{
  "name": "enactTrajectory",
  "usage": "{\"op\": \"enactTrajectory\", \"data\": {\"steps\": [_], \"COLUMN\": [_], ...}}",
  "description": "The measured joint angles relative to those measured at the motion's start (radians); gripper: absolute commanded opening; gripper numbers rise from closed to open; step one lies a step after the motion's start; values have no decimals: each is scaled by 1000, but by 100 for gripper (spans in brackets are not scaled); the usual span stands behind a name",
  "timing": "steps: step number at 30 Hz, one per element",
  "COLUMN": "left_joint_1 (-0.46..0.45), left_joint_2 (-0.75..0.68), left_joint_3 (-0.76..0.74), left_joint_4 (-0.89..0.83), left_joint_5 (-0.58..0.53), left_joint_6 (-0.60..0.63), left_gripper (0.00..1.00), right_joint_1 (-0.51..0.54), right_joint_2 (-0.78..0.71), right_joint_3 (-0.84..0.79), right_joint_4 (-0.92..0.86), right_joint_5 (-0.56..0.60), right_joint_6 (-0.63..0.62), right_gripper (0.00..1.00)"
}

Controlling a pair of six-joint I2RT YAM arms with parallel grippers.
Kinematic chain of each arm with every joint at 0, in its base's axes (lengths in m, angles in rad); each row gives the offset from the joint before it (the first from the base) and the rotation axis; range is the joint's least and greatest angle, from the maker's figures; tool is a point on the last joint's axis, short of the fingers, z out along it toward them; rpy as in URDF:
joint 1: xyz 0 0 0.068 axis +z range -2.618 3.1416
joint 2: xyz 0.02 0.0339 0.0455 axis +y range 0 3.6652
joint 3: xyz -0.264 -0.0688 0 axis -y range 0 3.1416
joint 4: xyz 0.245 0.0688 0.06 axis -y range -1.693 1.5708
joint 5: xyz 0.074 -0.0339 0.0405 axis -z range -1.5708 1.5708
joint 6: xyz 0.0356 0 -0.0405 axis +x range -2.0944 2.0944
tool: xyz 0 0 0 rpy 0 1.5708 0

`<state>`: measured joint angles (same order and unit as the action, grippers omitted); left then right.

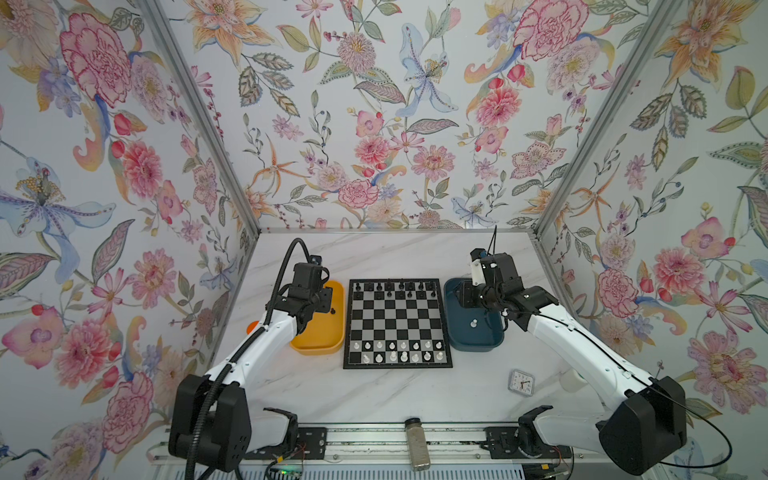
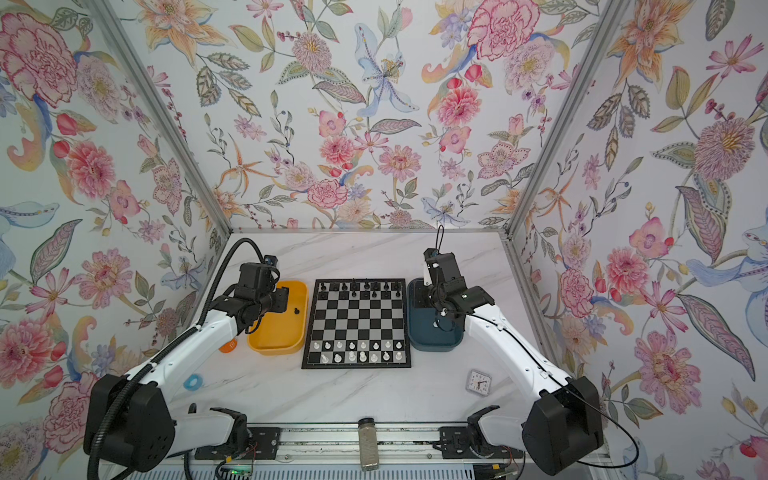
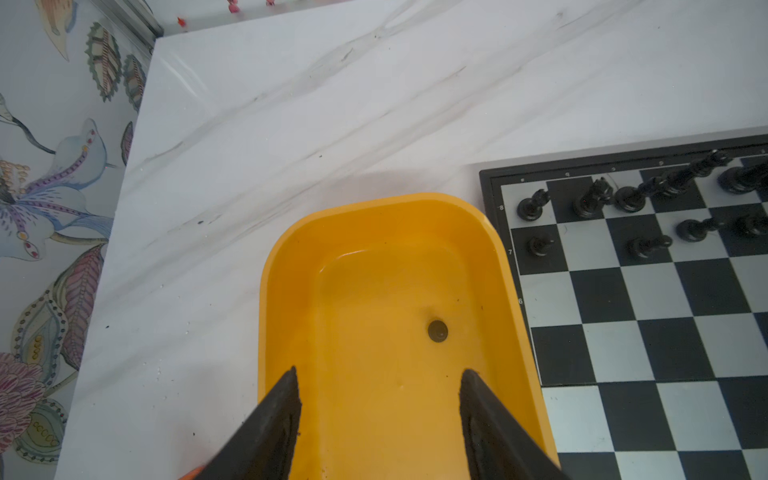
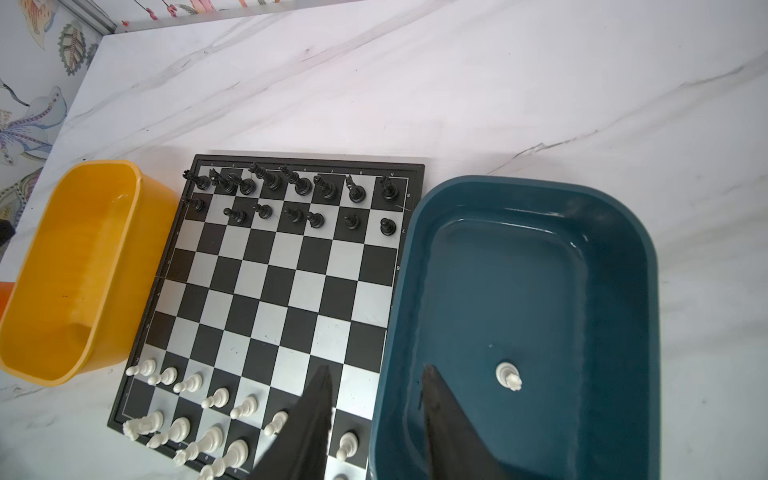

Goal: Set up the chess pieces on the board
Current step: 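Move the right gripper over the teal bin while the left moves over the yellow bin, then lower the open left gripper into the yellow bin over the black piece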

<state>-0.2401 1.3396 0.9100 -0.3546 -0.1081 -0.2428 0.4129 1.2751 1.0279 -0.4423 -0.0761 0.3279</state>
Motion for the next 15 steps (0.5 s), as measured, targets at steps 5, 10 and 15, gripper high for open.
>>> {"op": "enactTrajectory", "data": {"steps": [5, 10, 15], "left_joint_1": [29, 42, 53], "left_joint_2": [81, 137, 180], "left_joint_3": [9, 9, 10], "left_joint_4": [-4, -3, 9], "left_joint_5": [48, 105, 167], "left_joint_6": [-1, -1, -4], "left_gripper": [57, 53, 47], "right_joint_1": [-52, -84, -95], "right_joint_2": [-27, -27, -24], "right_joint_3": [-60, -88, -109], "right_joint_4": [64, 106, 134], "right_joint_5": [-80, -138, -173], "right_joint_6": [10, 14, 18], "right_gripper": [37, 37, 37]}}
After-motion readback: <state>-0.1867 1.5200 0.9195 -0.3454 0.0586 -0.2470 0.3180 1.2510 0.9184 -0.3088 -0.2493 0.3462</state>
